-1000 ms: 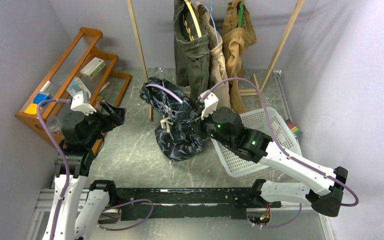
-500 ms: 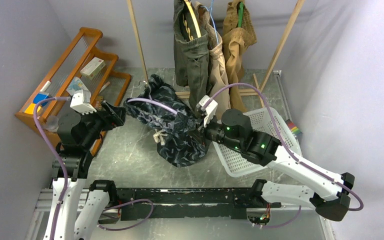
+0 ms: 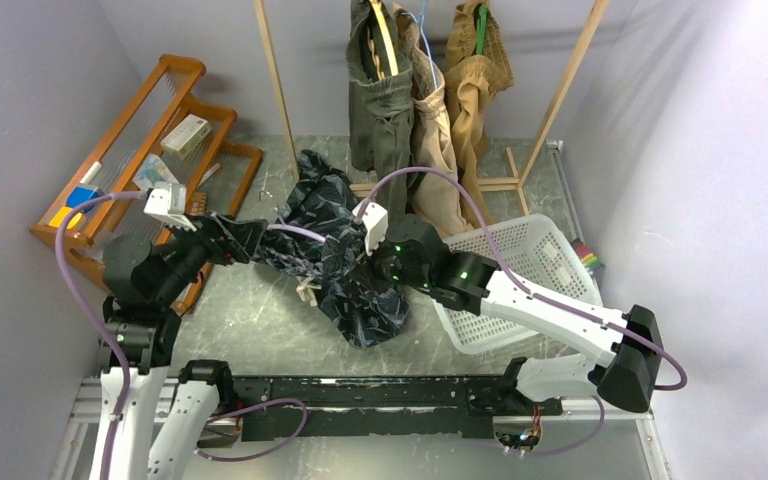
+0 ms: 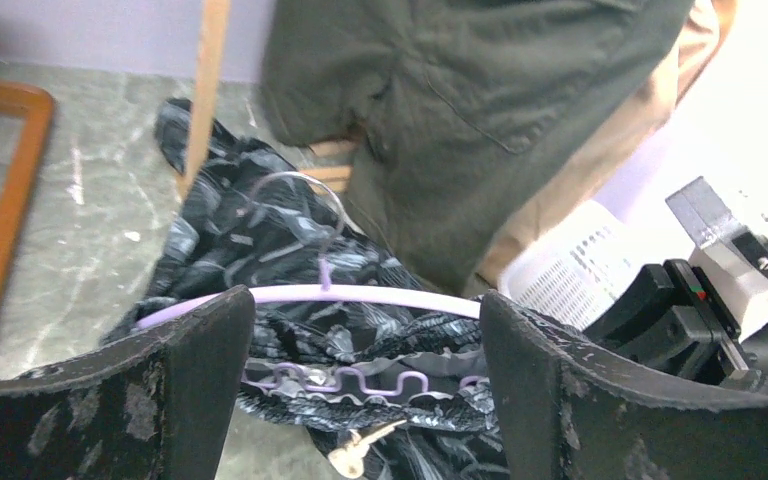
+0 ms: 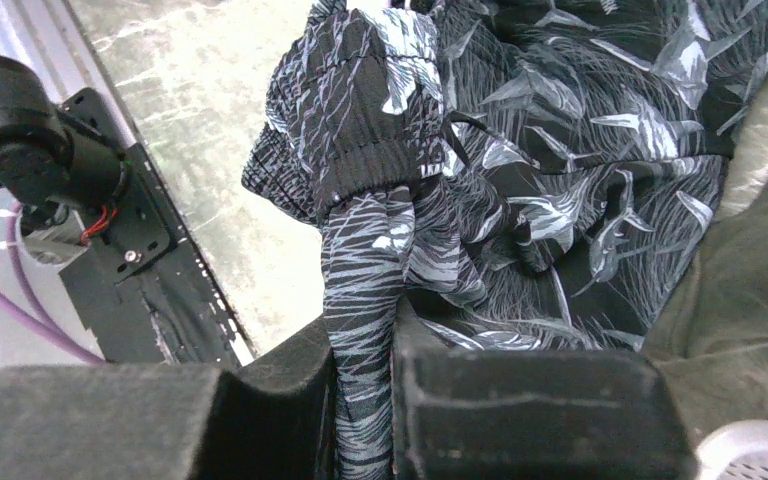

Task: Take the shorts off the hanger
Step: Pick up the hanger from the clothes rod.

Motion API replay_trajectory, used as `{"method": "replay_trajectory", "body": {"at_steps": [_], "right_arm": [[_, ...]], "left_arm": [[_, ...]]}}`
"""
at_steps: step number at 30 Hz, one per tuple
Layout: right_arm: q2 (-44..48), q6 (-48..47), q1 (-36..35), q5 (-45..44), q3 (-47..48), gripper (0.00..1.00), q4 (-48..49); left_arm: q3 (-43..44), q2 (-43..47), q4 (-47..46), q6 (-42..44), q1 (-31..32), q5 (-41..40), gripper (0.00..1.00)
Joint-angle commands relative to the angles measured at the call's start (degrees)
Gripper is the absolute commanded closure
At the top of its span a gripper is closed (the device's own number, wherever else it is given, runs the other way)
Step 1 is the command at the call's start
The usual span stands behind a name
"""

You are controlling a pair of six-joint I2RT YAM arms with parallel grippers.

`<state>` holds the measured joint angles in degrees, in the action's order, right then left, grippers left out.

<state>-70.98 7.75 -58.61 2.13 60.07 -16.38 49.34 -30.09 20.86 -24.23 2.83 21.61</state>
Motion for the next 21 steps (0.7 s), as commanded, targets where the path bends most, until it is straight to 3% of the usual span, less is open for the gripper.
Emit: {"method": "replay_trajectory", "body": {"at_steps": [1, 10, 21], "right_arm": [[1.06, 0.93, -0.15, 5.44, 1.81, 1.0, 8.27], [3.02, 2.6, -0.1, 6.75, 0.22, 1.0, 9.7], [2.84, 3.41, -0.15, 11.81, -0.67, 1.0, 11.03]], "left_arm": [[-0.56, -3.91, -2.77, 1.34, 0.07, 9.74, 0.14], [-4.18, -8.36, -8.17, -1.24, 0.07, 14.39, 0.22], [-5.76, -8.73, -14.52, -4.46, 0.07, 9.87, 0.34]]}}
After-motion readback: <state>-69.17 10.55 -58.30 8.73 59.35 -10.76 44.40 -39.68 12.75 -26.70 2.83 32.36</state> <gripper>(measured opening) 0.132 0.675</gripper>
